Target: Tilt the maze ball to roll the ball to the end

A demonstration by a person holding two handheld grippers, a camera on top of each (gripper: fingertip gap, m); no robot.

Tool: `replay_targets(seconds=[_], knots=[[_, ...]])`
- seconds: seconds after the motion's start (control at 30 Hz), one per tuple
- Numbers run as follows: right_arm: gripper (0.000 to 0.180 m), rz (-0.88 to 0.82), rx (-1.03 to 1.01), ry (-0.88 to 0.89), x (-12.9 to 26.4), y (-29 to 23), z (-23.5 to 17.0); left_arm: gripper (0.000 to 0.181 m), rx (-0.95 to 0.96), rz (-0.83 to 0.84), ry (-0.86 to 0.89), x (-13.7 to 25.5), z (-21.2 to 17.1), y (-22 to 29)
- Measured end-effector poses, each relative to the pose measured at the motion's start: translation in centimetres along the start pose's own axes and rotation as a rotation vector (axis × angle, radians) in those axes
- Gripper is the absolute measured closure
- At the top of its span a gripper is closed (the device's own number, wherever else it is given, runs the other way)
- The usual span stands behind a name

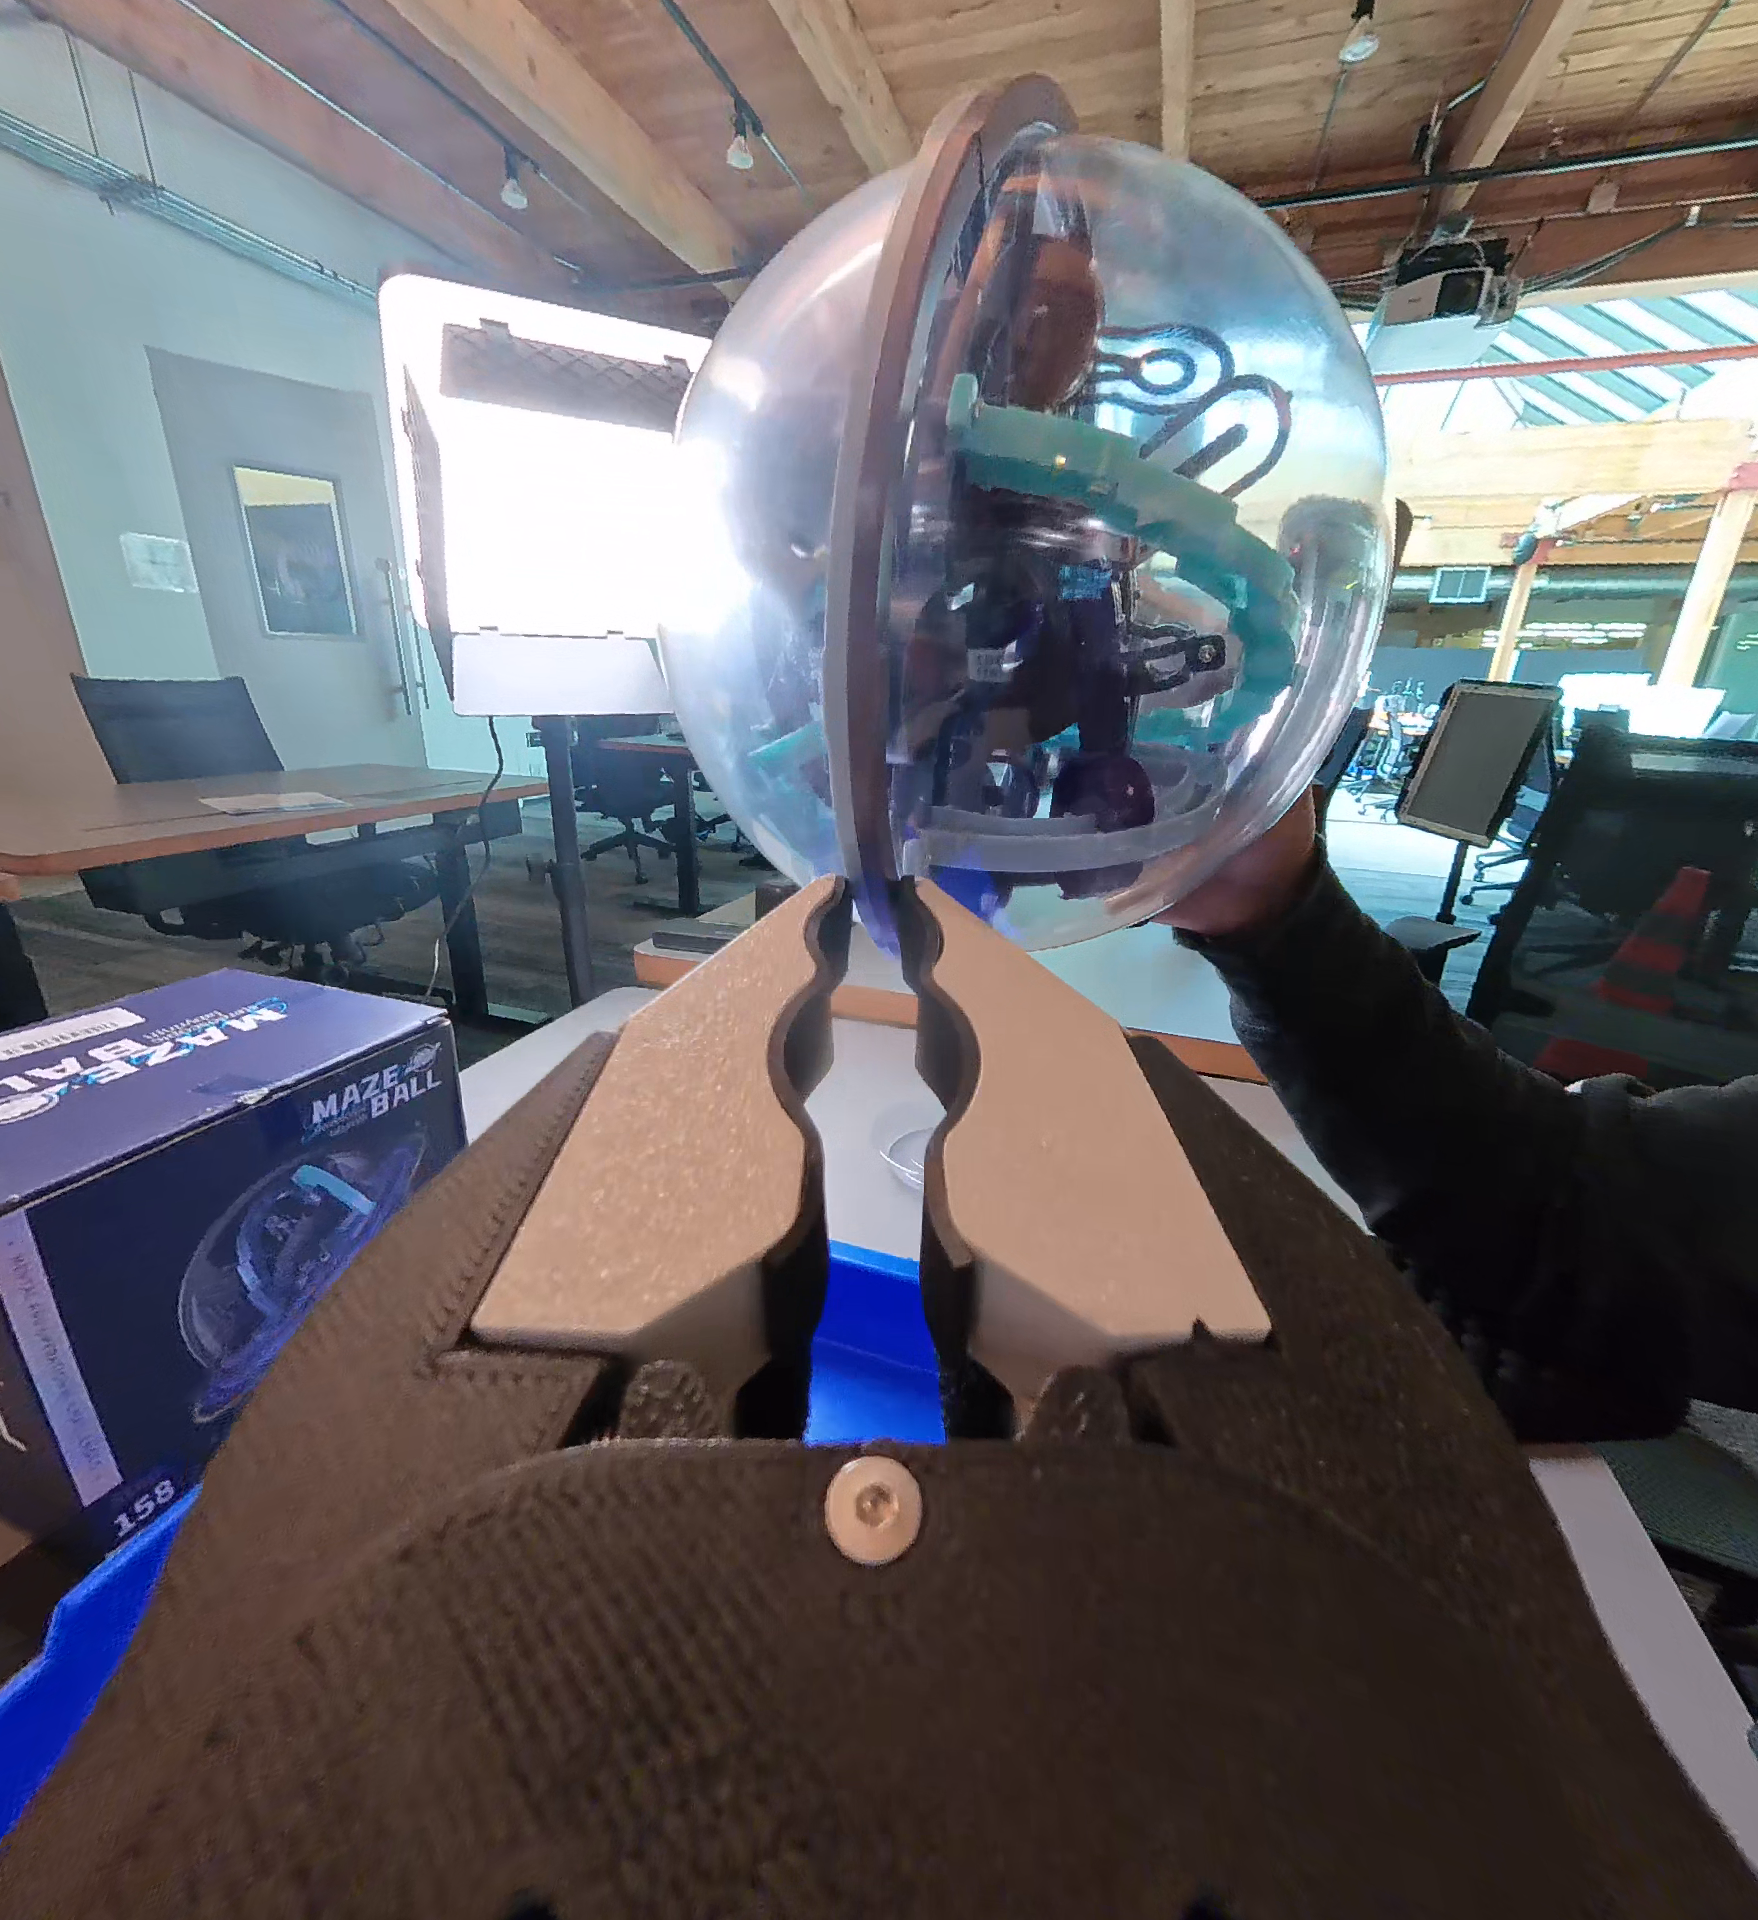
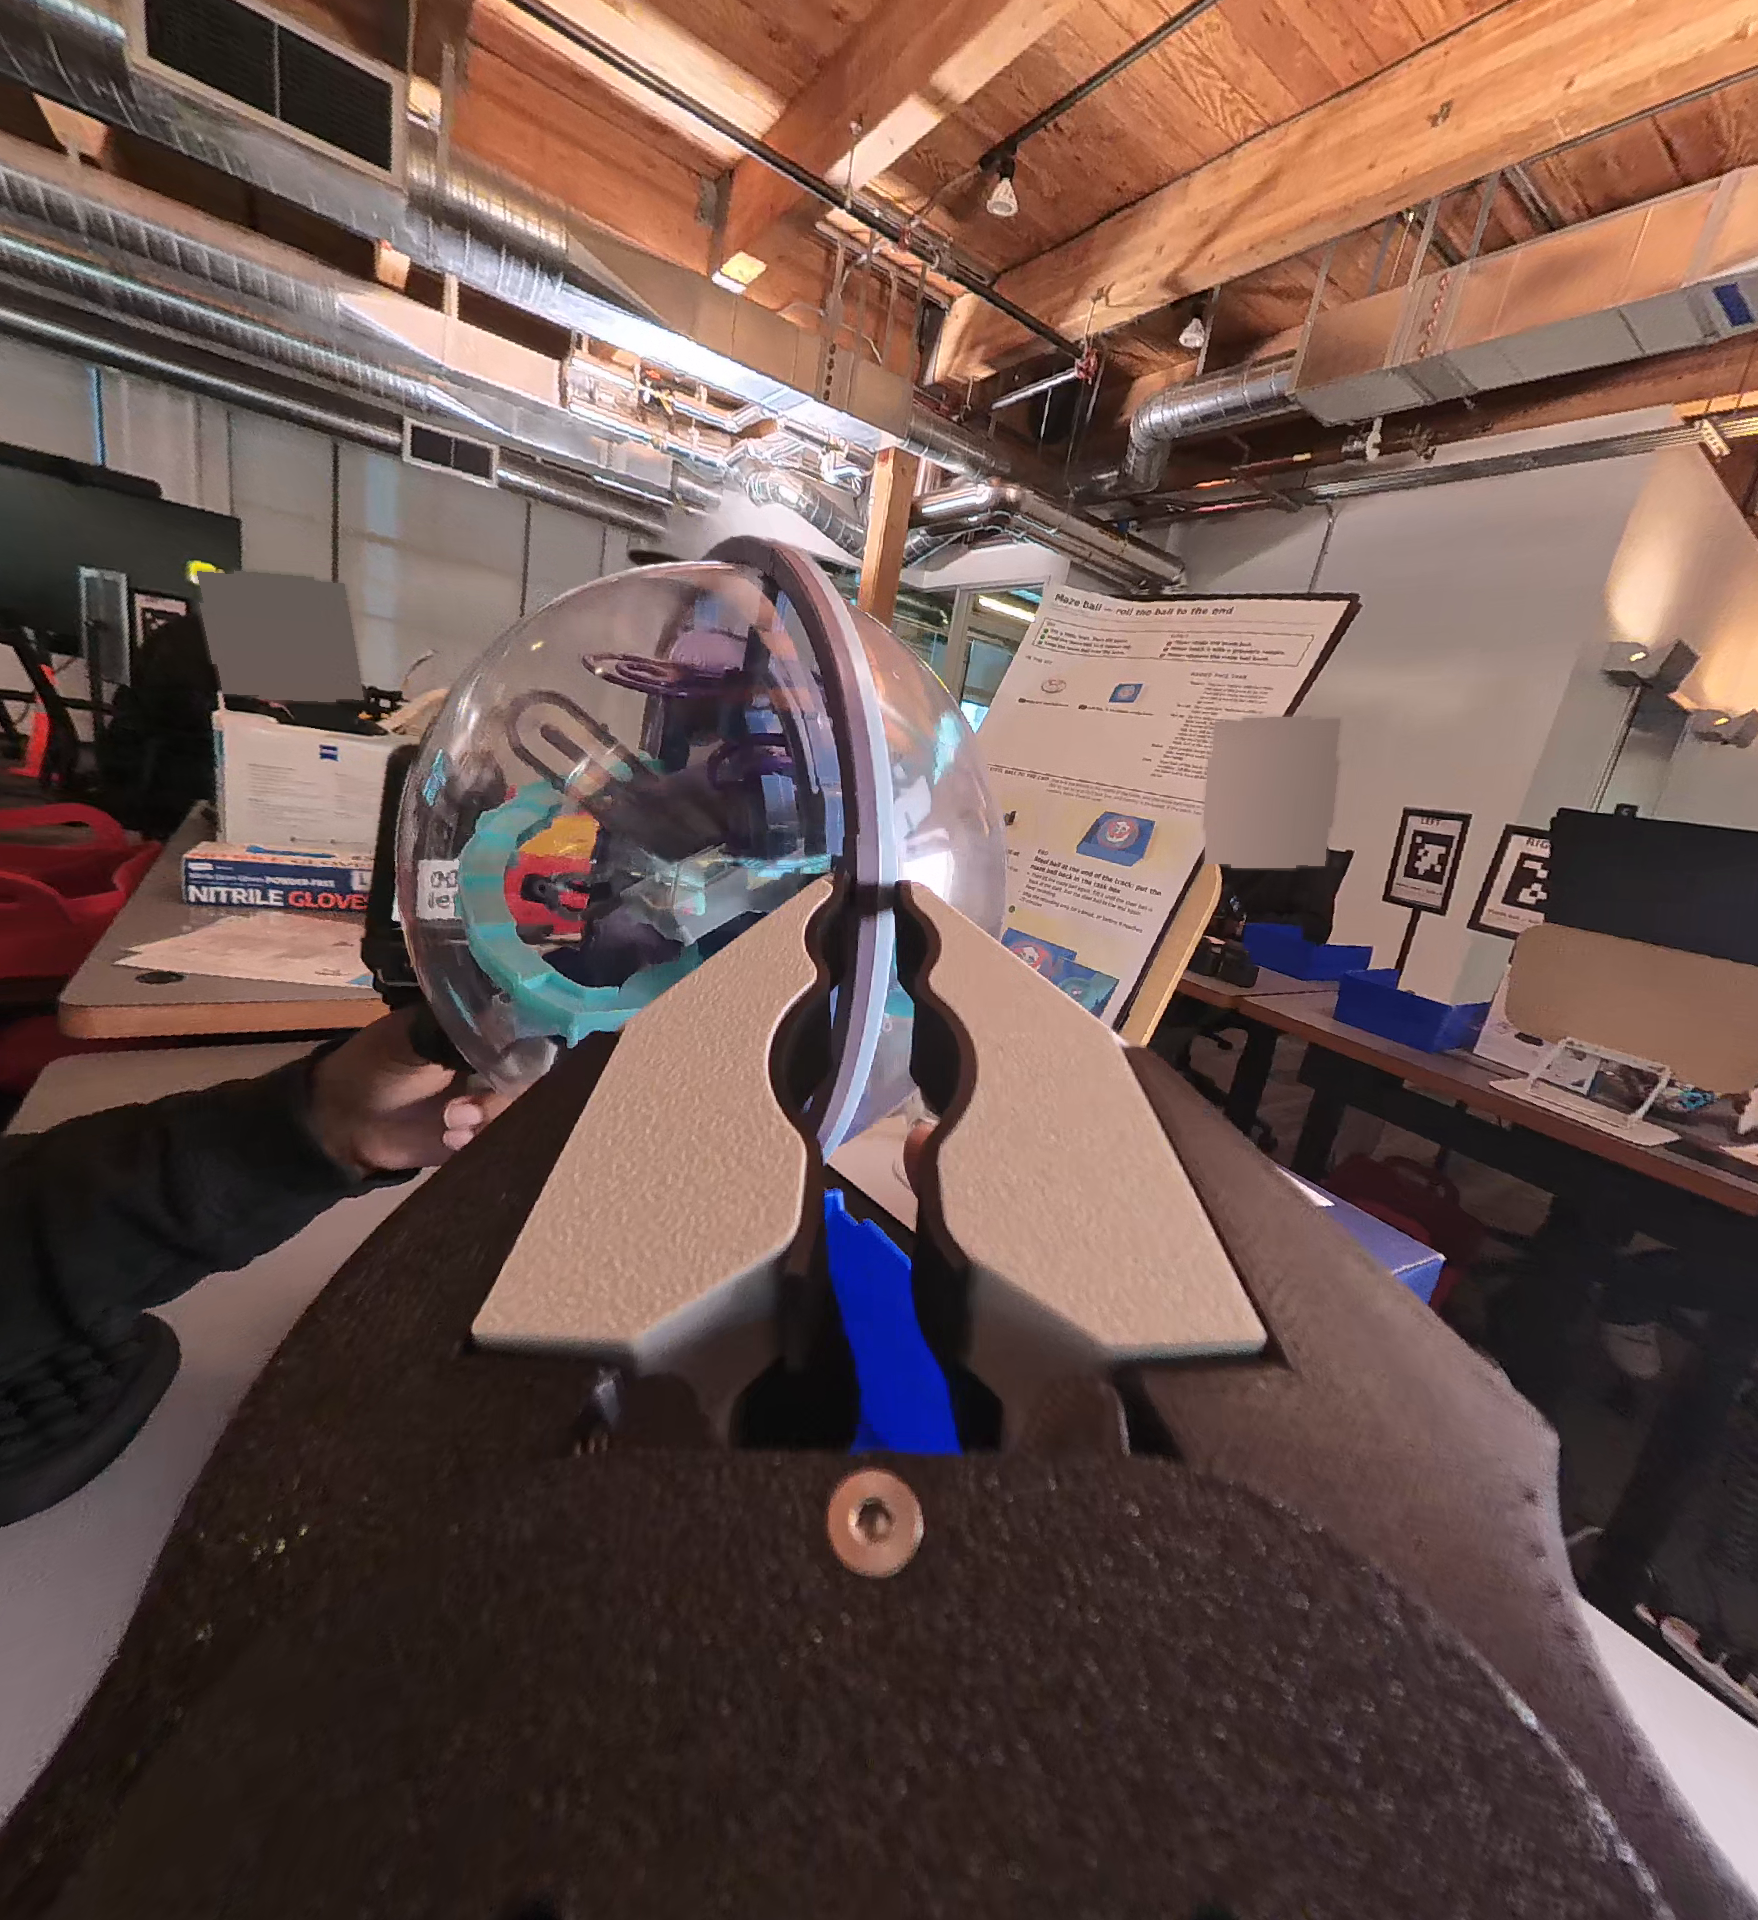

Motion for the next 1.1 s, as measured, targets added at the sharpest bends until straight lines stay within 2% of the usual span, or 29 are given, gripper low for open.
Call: replay_targets(seconds=[0.37, 0.67, 0.87, 1.1], knots=[[0.173, -0.088, -0.092, -0.046, 0.5, 1.4, -0.7, 0.172, 0.093, -0.026, -0.082, -0.8, -1.5, 0.3], [0.178, -0.156, -0.245, -0.131, 1.3, 3.6, -3.5, 0.172, 0.204, -0.073, -0.118, -1.0, -2.5, 0.4], [0.180, -0.041, -0.440, 0.000, 1.6, 4.3, -4.4, 0.171, 0.284, -0.079, -0.126, -1.0, -2.8, 0.0], [0.180, 0.063, -0.511, 0.068, 1.6, 4.1, -4.8, 0.171, 0.319, -0.087, -0.107, -0.8, -3.0, -0.7]])
Point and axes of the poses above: each gripper's, where its closed fingertips meet, x back along the fingers, z out of its top, y = z × x across the jaws, the point moved 4 cm from there along x, back along the fingers, and after that the axes turned 14 degrees about z, right-handed, at the moved point
